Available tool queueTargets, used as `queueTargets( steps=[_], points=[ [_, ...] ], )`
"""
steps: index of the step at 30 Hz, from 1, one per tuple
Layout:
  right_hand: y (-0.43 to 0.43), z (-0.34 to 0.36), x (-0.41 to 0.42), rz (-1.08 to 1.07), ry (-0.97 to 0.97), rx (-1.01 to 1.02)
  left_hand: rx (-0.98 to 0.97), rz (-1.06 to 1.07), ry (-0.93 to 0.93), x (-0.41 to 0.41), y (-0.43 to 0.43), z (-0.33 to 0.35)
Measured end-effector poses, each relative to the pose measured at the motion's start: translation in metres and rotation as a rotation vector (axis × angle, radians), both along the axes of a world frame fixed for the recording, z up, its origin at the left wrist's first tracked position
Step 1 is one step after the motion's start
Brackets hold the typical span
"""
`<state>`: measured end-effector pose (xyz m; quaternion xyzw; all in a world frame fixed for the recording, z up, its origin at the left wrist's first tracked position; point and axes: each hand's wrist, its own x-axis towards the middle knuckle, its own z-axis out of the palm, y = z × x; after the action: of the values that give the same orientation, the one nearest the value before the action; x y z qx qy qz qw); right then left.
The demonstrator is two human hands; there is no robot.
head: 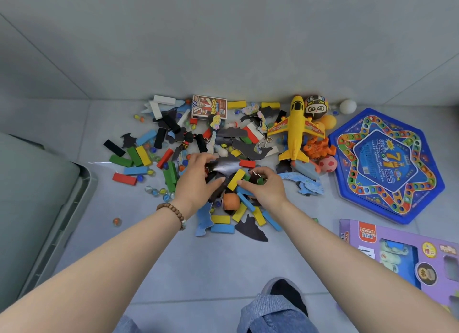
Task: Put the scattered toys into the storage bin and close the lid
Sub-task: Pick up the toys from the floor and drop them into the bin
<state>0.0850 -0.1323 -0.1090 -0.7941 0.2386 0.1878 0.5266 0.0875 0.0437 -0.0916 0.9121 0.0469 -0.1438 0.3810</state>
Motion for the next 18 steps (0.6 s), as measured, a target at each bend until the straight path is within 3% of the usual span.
queueTargets(
  steps=[8,13,18],
  points=[
    [0.014,0.002,0.007,0.016,0.057,-0.107,0.104,-0.063,0.077,0.001,0.001,-0.009],
    [0.011,0.007,0.003,-0.031,0.043,-0.114,0.301,-0.027,0.094,0.001,0.006,-0.009],
    [0.011,0.006,0.006,-0.083,0.071,-0.074,0.082,0.039,0.235,0.008,-0.001,-0.006]
  ],
)
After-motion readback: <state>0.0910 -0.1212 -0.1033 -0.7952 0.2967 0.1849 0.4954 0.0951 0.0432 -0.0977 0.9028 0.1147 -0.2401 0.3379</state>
